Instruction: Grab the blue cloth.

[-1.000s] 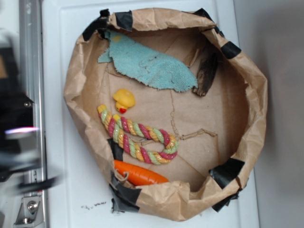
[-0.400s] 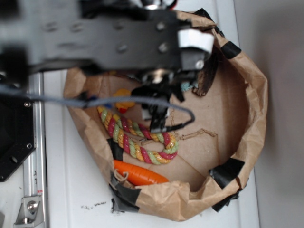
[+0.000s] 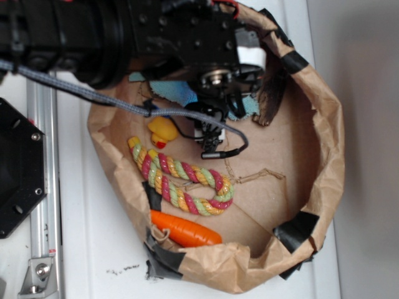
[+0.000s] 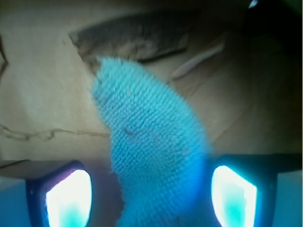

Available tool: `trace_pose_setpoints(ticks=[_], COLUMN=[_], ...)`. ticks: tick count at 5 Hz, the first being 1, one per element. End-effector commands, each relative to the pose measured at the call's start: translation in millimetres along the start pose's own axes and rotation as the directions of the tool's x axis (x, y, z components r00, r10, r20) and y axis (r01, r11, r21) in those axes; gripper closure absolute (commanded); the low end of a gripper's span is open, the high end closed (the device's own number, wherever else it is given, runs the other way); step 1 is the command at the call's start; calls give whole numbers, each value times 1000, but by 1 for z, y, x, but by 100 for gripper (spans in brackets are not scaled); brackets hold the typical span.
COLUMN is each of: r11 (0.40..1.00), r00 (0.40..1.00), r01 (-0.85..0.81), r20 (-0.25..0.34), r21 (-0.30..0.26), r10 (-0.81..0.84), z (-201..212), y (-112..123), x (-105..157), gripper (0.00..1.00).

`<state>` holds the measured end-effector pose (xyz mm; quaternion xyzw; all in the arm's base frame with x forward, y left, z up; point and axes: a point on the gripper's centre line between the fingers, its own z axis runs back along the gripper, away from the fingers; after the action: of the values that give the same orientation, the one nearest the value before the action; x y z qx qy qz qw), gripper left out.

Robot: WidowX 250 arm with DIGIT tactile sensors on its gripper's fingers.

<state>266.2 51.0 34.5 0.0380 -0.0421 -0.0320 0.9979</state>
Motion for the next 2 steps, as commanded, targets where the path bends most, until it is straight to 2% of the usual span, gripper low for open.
trace_pose_setpoints(ticks=[1, 2], r11=[997, 995], r00=[998, 996], r01=[-68, -93], r20=[17, 14], r21=[28, 22], r10=[67, 92], z=[-13, -18], y=[34, 41], x=[-7, -6], gripper=[0, 100])
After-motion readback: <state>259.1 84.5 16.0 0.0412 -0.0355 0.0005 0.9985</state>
